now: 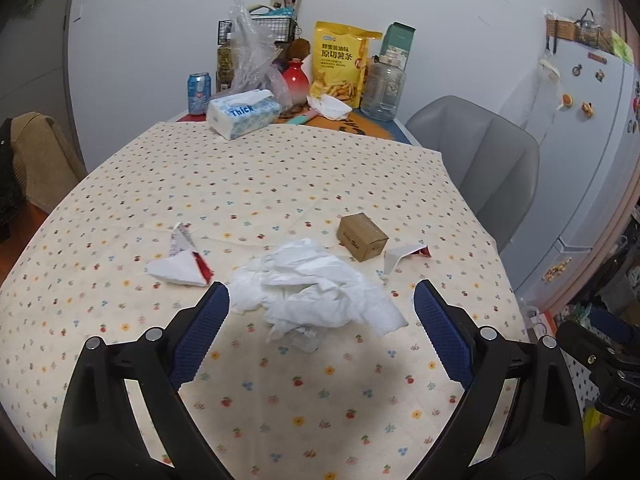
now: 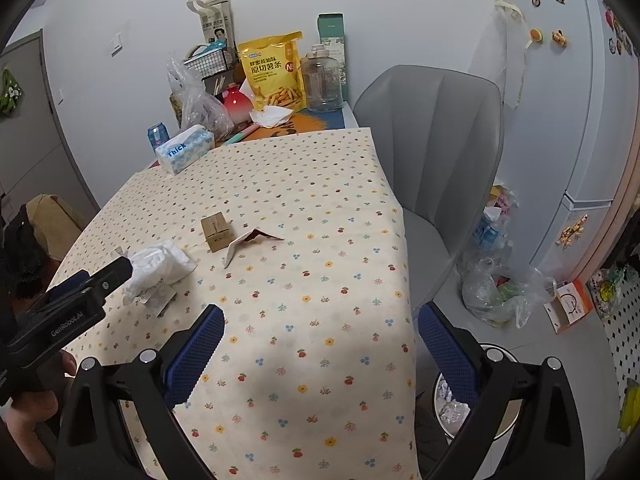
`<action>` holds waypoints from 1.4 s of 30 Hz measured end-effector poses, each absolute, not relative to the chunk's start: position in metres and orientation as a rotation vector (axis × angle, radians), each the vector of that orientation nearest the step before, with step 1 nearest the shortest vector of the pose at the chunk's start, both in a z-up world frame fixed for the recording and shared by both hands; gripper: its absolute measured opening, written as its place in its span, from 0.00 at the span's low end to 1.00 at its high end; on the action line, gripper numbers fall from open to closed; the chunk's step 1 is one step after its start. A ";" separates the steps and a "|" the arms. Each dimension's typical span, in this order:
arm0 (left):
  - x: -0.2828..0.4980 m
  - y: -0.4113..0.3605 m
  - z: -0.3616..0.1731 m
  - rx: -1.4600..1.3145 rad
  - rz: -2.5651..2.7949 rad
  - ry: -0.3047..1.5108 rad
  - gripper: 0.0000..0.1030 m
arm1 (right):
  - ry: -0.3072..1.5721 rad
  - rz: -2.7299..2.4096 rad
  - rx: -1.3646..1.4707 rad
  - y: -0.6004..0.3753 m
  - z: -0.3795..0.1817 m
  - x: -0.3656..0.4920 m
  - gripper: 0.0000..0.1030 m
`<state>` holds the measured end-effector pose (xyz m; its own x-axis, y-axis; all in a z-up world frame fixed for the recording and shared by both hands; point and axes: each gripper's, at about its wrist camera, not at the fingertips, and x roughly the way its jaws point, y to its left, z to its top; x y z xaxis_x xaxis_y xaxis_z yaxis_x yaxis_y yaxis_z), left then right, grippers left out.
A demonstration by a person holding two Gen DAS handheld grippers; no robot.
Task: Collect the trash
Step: 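Close the left tool on the crumpled white tissue and lift it, then grasp the white blister pack with the right tool while the left holds the tissue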
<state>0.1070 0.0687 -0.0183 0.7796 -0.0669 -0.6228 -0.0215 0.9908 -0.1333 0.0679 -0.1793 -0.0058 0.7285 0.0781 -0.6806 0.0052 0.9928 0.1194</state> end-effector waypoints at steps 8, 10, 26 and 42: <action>0.132 0.057 -0.035 -0.109 0.001 0.728 0.83 | 0.769 0.011 0.125 -0.192 -0.009 0.076 0.92; 0.137 0.057 -0.038 -0.106 0.012 0.741 0.74 | 0.771 0.009 0.125 -0.192 -0.010 0.079 0.92; 0.124 0.114 -0.016 -0.205 0.080 0.699 0.09 | 0.775 0.103 0.075 -0.143 -0.007 0.093 0.92; 0.099 0.180 -0.034 -0.282 0.175 0.702 0.09 | 0.825 0.244 -0.005 -0.063 -0.019 0.101 0.87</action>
